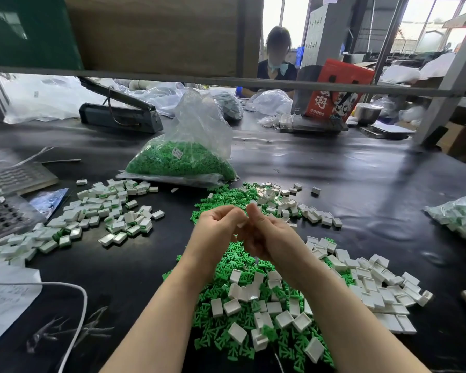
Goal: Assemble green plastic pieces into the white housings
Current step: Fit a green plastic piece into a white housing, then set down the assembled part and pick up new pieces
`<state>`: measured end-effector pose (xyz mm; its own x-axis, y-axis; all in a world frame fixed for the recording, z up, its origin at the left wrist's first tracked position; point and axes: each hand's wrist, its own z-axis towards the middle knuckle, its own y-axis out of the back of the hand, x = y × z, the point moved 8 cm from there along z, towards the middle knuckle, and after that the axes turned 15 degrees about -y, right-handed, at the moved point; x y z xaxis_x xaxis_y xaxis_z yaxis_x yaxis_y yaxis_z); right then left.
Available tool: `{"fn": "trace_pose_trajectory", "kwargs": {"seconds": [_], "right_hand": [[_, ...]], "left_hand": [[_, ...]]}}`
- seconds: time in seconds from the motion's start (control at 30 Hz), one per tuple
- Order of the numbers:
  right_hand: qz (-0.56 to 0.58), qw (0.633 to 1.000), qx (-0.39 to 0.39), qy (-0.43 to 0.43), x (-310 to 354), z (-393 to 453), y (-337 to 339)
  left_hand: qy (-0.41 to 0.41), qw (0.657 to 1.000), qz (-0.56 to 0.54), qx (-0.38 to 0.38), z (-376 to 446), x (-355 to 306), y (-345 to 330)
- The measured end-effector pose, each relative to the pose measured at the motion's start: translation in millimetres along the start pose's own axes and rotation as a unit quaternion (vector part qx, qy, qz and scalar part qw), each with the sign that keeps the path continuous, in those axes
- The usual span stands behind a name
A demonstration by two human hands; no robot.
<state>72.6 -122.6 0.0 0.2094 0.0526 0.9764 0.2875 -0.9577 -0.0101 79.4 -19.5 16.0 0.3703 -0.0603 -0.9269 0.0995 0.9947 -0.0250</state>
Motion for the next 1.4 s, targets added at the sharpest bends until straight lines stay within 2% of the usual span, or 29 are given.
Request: {"fn": "trace_pose_trajectory", "kwargs": {"seconds": [0.07, 0.13, 0.27, 0.4, 0.47, 0.57, 0.67, 0.73, 0.8, 0.9, 1.0, 1.2, 1.4], "right_hand": [[-0.052, 0.997, -0.055, -0.004, 2, -1, 12], [-0.087, 0.989, -0.122, -0.001, 4, -4, 30], [-0.125, 0.962, -0.241, 0.007, 9, -13, 67], [-0.286, 0.897, -0.336, -0.021, 8, -17, 94], [-0.361, 0.862, -0.352, -0.047, 6, -18, 99], [-0.436, 0.822, -0.358, -0.073, 4, -17, 102], [-0.521, 0.761, -0.377, -0.083, -1, -14, 101], [-0.553, 0.737, -0.375, -0.104, -8, -11, 101], [-0.545, 0.751, -0.352, -0.122, -16, -7, 99], [-0.524, 0.796, -0.276, -0.126, -26, 2, 88], [-0.549, 0.797, -0.221, -0.122, -32, 11, 74], [-0.555, 0.785, -0.273, -0.03, -12, 5, 68], [-0.549, 0.776, -0.311, -0.022, -6, 3, 73]], "left_hand": [[0.049, 0.996, -0.023, -0.065, 0, 10, 19], [0.114, 0.978, -0.089, -0.151, -1, 24, 42], [0.2, 0.877, -0.295, -0.322, -9, 49, 83], [0.198, 0.787, -0.424, -0.401, -10, 63, 106], [0.171, 0.765, -0.457, -0.42, -8, 63, 113], [0.13, 0.754, -0.47, -0.44, -7, 58, 120], [0.131, 0.772, -0.453, -0.427, -7, 53, 116], [0.154, 0.798, -0.425, -0.399, -7, 51, 108], [0.185, 0.835, -0.376, -0.357, -8, 48, 97], [0.207, 0.886, -0.301, -0.286, -8, 43, 77], [0.206, 0.922, -0.232, -0.23, -7, 37, 60], [0.196, 0.964, -0.108, -0.139, -6, 34, 34], [0.141, 0.988, -0.013, -0.055, -3, 29, 18]]}}
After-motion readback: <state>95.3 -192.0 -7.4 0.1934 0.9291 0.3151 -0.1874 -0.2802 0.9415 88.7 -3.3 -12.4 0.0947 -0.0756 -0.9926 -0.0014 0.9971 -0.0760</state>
